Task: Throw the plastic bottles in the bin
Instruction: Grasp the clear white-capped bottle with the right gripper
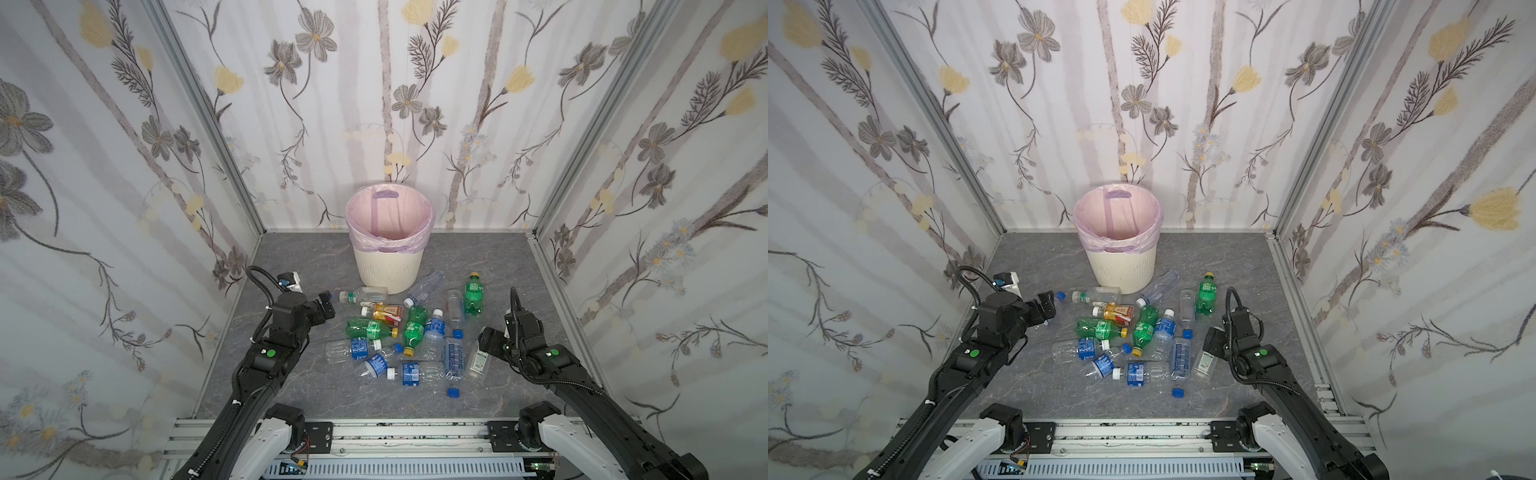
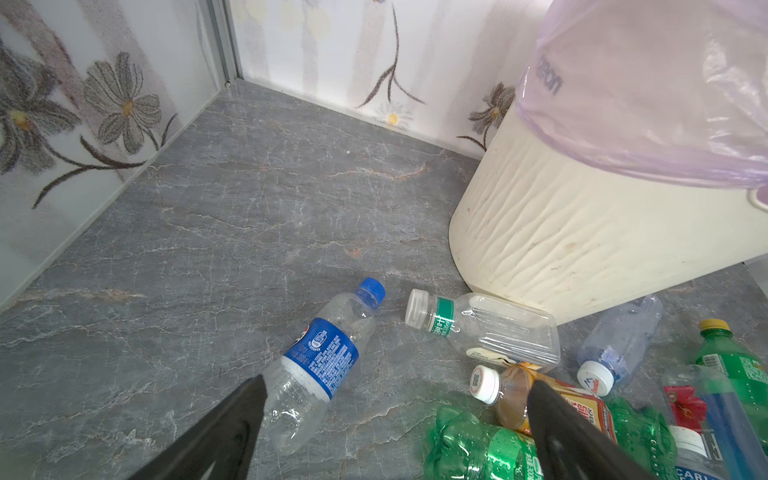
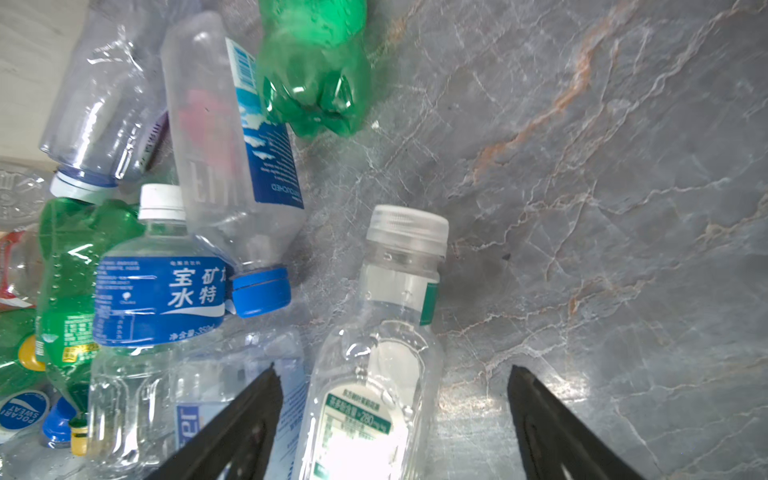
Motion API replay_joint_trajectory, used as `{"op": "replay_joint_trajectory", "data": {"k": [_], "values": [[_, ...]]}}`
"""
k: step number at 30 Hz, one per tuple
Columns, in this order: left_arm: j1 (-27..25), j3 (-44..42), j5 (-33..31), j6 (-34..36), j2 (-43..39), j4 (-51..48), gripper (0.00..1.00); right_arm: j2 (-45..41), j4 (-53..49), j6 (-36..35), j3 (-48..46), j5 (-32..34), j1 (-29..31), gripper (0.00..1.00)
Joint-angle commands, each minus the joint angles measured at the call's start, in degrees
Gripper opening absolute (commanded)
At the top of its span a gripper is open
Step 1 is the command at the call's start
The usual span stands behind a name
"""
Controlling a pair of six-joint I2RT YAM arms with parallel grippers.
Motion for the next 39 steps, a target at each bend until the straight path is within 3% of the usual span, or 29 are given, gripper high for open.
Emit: {"op": "replay_joint_trajectory", "data": {"k": [1,13,22,25,30,39], "values": [[0.08,0.56,0.79,0.24,1.51,-1.70,1.00,1.24,4.36,2.28,-0.94,-0.43,1.30,0.87],[0.27,0.46,0.97,1.42,1.74,-1.76,1.00,7.21,10.08,3.48,-4.23,-1.34,4.54,0.81],[0.96,-0.17,1.25,0.64,2.30,-2.01,1.00,7.45,9.51,3.00,-4.28,0.45,4.86,0.53],[1.49,-0.25,1.31,-0.01,2.56,-2.37,1.00,5.94,7.51,2.53,-3.27,1.59,4.88,0.49],[2.33,-0.23,1.62,-0.36,2.78,-2.86,1.00,1.53,2.65,-0.46,1.70,1.99,5.03,0.46],[4.01,-0.47,2.73,-2.28,3.53,-3.86,1.00,0.23,-0.60,-10.57,18.50,-7.15,5.04,0.43]]}}
